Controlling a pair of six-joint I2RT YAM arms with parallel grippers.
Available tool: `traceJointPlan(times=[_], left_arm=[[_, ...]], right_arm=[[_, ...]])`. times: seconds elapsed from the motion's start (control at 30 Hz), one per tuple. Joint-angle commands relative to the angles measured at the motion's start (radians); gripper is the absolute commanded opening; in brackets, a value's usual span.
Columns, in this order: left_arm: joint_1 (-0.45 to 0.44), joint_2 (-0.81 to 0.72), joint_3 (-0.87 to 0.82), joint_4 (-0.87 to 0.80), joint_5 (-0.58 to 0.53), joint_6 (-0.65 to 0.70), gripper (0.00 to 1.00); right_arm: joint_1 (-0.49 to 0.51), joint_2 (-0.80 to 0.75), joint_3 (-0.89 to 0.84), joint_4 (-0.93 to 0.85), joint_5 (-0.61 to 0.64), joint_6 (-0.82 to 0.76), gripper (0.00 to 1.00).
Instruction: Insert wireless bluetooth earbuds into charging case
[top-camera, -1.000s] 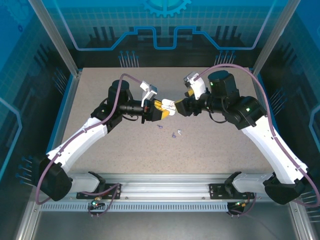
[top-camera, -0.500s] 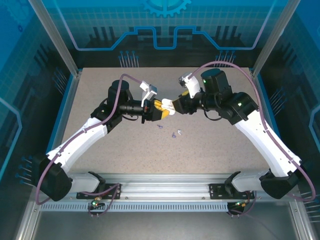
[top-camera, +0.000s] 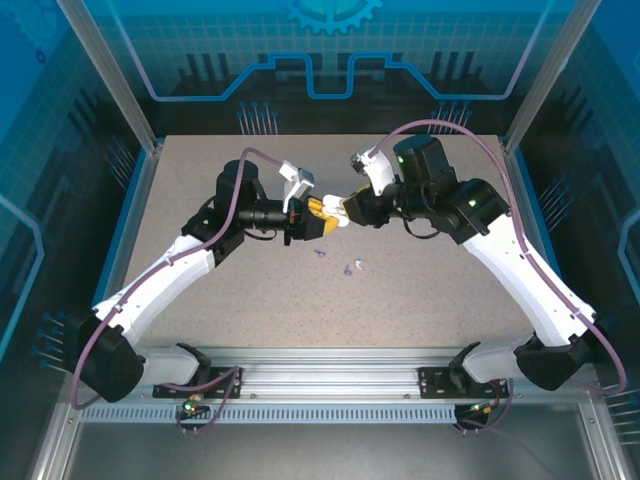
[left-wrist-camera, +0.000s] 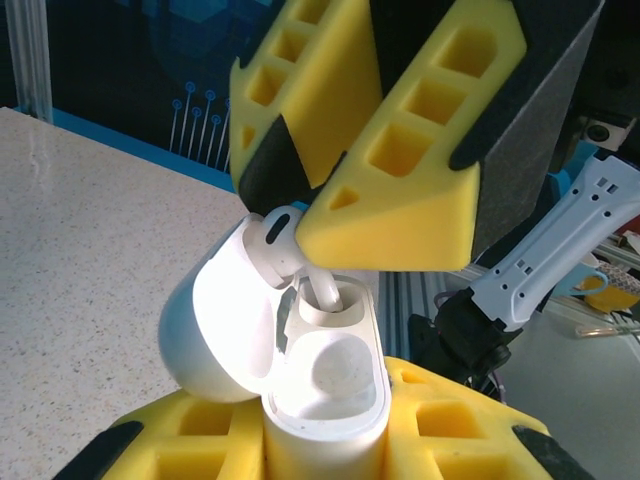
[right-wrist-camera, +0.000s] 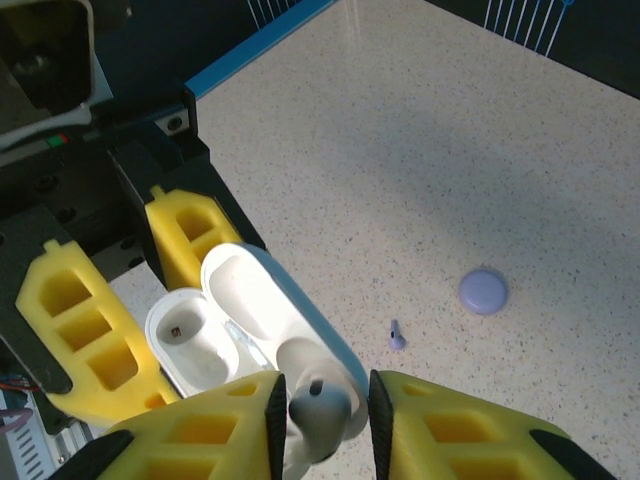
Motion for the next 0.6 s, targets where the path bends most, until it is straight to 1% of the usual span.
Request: traceJointPlan(times=[0.0,0.3,0.5,0.57], left_arm=[[-0.005,-0.023,0.012,0.008,-0.032,0.018,0.05],[-0.003,-0.021,0.011,0.029,-0.065,-0.009,0.05],[0.002,-0.037,-0.004,0.044,-0.106,-0.018,0.05],[0.003,-0.04,-0.009,0.049,-0.103,-0.019,0.05]], right_arm=[[0.01,-0.003,0.022,-0.039,0.007,-0.022,0.29],[0.01,-0.021,0.013,-0.041,-0.001,-0.037,0.24],[0.01,-0.027,0.01,-0.063,0.033,-0.04,0.23],[0.009,-0.035,0.005,-0.059,0.041,-0.039,0.24]])
